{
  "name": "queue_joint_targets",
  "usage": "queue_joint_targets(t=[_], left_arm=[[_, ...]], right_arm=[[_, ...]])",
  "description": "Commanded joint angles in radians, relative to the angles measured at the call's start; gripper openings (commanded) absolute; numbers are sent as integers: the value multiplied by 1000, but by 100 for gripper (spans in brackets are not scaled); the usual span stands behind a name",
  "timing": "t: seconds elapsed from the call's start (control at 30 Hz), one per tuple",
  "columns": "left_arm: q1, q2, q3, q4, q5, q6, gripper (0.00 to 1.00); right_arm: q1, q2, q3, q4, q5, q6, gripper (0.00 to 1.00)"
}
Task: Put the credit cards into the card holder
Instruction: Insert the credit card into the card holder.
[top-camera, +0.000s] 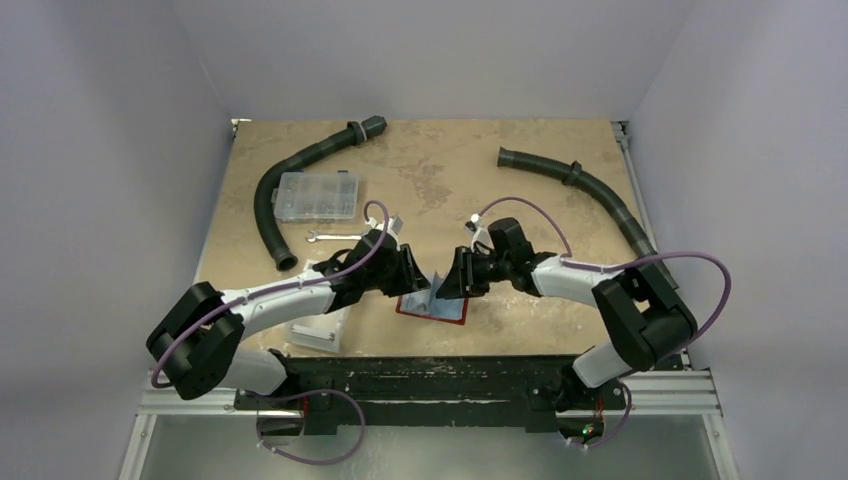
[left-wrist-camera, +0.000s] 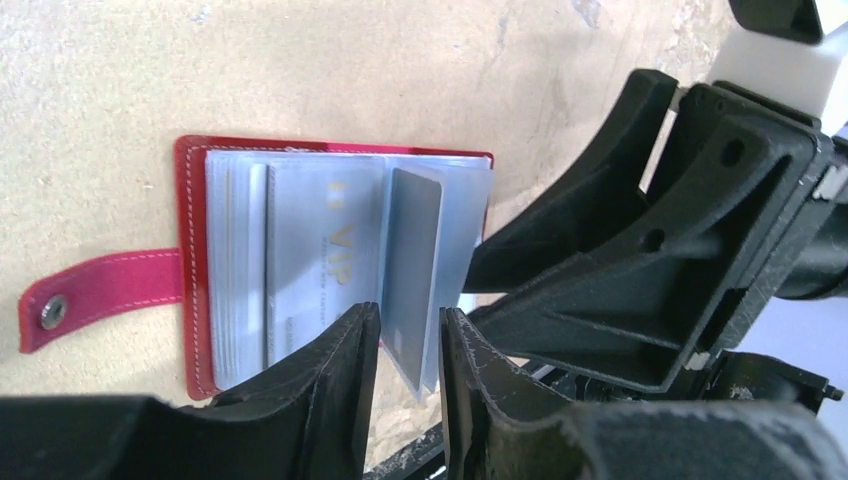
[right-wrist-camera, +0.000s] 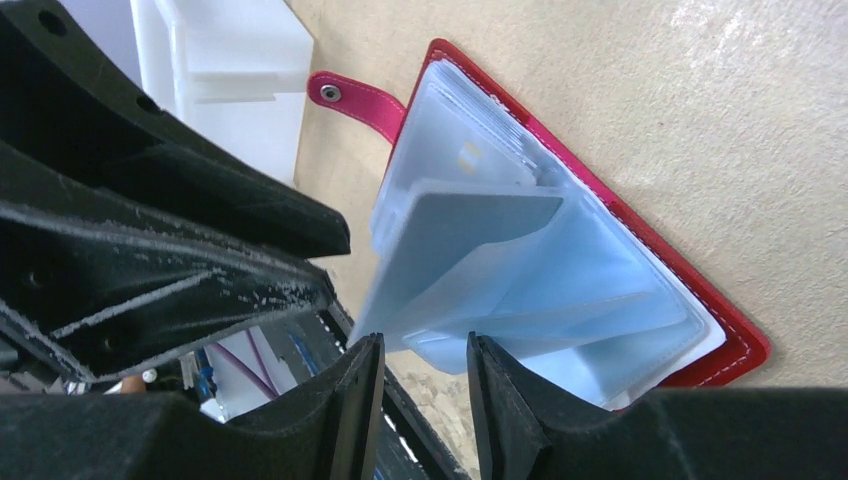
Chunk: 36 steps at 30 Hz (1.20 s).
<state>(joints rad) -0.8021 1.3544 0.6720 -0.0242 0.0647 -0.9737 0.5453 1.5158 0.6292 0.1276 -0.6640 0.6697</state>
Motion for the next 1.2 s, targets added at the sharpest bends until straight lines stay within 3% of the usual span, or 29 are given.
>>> queue_joint_targets(t=[0.0, 0.17, 0.43, 0.57, 0.9, 1.17], left_arm=[[27, 38, -8, 87, 89, 36, 32], [26, 65, -15, 175, 125, 36, 32], [27, 95, -20, 192, 126, 36, 19], [27, 91, -18, 180, 115, 42, 17], [27, 109, -13, 165, 112, 53, 17], [27, 111, -19, 173, 116, 49, 17]], right_arm=[[7, 18, 28, 12, 6, -11, 44], [8, 23, 20, 30, 6, -3, 43], [10, 4, 10, -8, 52, -25, 43], [8, -37, -15, -26, 85, -23, 44], [-19, -101, 51, -147, 228, -25, 64], [-14, -47, 145, -187, 289, -39, 82]])
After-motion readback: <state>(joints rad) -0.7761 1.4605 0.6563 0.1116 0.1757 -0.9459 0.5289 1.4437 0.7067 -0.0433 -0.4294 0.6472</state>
